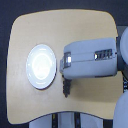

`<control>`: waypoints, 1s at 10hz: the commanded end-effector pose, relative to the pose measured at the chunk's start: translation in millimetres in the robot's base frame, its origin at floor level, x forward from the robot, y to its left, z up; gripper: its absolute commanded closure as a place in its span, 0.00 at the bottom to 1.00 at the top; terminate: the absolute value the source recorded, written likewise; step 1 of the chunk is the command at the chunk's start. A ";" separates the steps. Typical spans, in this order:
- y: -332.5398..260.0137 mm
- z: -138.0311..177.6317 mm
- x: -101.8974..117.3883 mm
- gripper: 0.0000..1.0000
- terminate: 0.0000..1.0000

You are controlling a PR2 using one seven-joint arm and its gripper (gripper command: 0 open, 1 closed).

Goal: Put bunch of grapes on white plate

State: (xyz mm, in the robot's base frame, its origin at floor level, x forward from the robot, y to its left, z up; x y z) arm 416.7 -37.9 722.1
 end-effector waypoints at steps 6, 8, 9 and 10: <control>29.0 124.3 28.1 1.00 0.00; 54.8 143.9 28.7 1.00 0.00; 71.5 149.4 30.2 1.00 0.00; 92.4 150.8 28.9 1.00 0.00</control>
State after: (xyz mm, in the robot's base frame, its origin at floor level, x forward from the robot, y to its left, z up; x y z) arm 437.4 -6.4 832.9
